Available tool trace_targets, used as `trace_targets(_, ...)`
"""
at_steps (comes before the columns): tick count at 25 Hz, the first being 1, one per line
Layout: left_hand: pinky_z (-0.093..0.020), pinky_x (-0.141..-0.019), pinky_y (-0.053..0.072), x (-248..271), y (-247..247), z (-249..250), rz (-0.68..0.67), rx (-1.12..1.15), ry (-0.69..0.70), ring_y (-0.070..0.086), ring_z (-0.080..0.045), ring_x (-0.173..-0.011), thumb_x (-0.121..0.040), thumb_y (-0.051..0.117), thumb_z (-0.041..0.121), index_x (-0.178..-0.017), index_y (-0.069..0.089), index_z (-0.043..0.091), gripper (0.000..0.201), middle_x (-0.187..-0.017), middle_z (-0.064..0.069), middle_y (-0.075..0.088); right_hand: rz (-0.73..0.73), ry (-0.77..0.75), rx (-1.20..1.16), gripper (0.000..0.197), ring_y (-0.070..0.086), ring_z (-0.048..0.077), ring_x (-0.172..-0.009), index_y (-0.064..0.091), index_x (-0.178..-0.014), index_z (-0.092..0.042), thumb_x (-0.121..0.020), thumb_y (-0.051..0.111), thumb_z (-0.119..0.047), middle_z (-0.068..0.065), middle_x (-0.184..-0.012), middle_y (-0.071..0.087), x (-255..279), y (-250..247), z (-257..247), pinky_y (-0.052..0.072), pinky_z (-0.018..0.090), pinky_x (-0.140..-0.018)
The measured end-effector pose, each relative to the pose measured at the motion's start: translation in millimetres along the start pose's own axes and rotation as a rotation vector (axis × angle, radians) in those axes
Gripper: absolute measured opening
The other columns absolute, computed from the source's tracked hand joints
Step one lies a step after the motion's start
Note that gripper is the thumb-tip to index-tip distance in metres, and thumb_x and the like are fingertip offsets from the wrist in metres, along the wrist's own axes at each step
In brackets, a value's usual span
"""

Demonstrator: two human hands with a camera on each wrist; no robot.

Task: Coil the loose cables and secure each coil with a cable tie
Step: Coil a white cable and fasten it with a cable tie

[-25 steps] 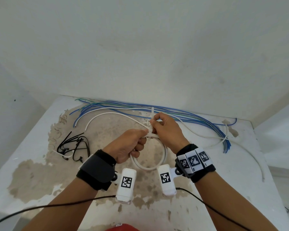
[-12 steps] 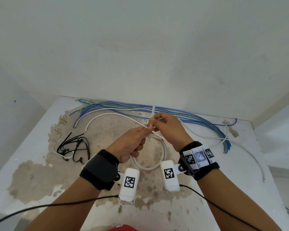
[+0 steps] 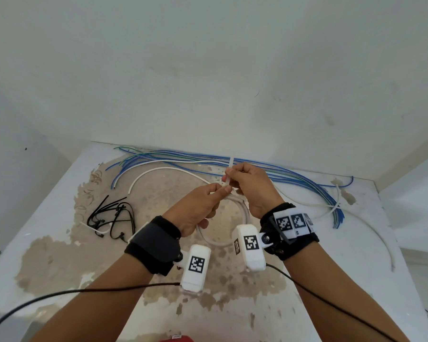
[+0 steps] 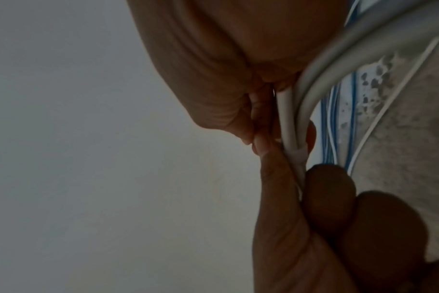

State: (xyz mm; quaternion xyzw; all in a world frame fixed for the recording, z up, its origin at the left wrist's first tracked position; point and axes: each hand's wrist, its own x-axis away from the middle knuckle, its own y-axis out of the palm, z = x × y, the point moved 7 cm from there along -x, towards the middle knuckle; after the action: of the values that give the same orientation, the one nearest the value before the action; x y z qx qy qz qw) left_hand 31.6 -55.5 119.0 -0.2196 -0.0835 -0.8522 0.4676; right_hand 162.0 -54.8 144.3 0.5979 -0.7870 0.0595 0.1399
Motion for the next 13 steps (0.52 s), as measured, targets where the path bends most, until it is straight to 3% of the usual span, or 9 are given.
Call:
trace_targets(3, -0.017, -0.038, 0.017, -5, -8, 1, -0.01, 0.034, -0.063, 0.018, -0.006, -0.046, -0.098, 0.056, 0.048, -0.1, 0.062, 0.018, 0.03, -0.06, 0.009, 0.028, -0.055, 0.094, 0.061, 0.02, 0.068, 0.011, -0.07, 0.067, -0.092, -0.015, -0.102, 0.06, -0.031, 0.0, -0.086, 0.075, 1, 0, 13, 0.052, 0.026, -0.063)
trace_targets(6, -0.017, -0.037, 0.014, -8, -22, 7, 0.034, 0.118, -0.107, 0.017, -0.005, -0.046, -0.098, 0.057, 0.046, -0.074, 0.049, 0.026, 0.032, -0.057, 0.011, 0.029, -0.204, 0.294, 0.135, 0.048, 0.073, 0.023, -0.087, 0.072, -0.108, -0.02, -0.101, 0.045, -0.06, 0.001, -0.098, 0.078, 17, -2, 40, 0.058, 0.04, -0.08)
trace_targets(8, -0.017, -0.036, 0.016, -13, -27, 5, 0.042, 0.167, -0.137, 0.019, -0.004, -0.044, -0.099, 0.055, 0.046, -0.075, 0.046, 0.026, 0.033, -0.055, 0.01, 0.03, -0.254, 0.338, 0.052, 0.051, 0.072, 0.024, -0.079, 0.07, -0.106, -0.014, -0.104, 0.04, -0.056, 0.004, -0.088, 0.074, 28, 0, 49, 0.059, 0.04, -0.076)
trace_targets(10, -0.018, -0.038, 0.028, -16, -21, -3, -0.008, 0.279, -0.176, 0.029, -0.005, -0.042, -0.1, 0.049, 0.051, -0.082, 0.053, 0.022, 0.035, -0.058, 0.007, 0.038, -0.227, 0.294, -0.089, 0.038, 0.059, 0.019, -0.06, 0.062, -0.105, -0.007, -0.108, 0.04, -0.039, 0.001, -0.071, 0.058, 29, 1, 51, 0.055, 0.035, -0.064)
trace_targets(13, -0.027, -0.053, 0.047, -16, -16, -18, -0.009, 0.35, -0.21, 0.049, -0.01, -0.048, -0.103, 0.042, 0.05, -0.093, 0.065, 0.013, 0.045, -0.064, 0.003, 0.054, -0.163, 0.271, -0.181, 0.027, 0.038, 0.013, -0.052, 0.056, -0.105, -0.005, -0.109, 0.042, -0.028, -0.002, -0.064, 0.04, 26, -5, 52, 0.044, 0.03, -0.055)
